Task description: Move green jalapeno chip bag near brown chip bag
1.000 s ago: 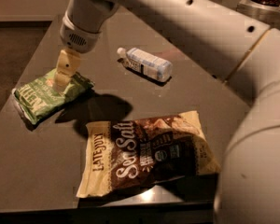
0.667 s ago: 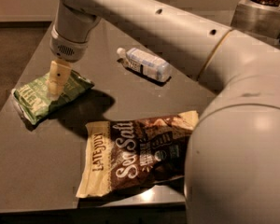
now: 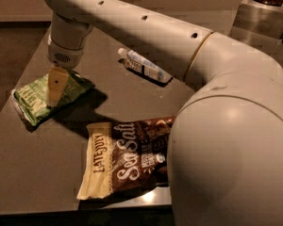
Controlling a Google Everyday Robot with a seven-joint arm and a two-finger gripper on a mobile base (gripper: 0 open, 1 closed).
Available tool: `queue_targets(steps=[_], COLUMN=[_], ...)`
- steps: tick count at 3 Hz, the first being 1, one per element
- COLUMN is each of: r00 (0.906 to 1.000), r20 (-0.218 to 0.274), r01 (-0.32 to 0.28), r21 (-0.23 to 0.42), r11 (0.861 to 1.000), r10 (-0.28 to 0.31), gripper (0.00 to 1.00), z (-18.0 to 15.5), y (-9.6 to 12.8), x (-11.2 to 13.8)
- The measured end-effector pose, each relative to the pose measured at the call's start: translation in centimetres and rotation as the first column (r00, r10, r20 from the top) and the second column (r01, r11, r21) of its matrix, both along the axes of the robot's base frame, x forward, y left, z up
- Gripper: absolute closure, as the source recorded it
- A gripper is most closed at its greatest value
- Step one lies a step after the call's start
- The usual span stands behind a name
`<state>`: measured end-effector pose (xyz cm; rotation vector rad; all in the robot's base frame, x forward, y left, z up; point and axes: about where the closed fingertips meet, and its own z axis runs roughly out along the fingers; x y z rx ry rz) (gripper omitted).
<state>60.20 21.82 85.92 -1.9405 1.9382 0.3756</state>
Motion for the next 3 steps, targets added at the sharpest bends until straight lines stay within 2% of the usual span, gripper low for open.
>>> queue_targets(steps=[1,2,3], r00=[0.9998,0.9994,0.9981], r20=[-0.013,-0.025,-0.053], r01=[-0.011,-0.021,-0.024], r21=[0.011,0.048,0.11], r11=[1.0,0.999,0.994], r10=[0.012,0.022,0.03], gripper=[0.38,0.61,0.92], z=[0.1,1.1,4.2], y=[-0.4,-1.2,-4.2], x=[-0.2,-0.9,-1.9])
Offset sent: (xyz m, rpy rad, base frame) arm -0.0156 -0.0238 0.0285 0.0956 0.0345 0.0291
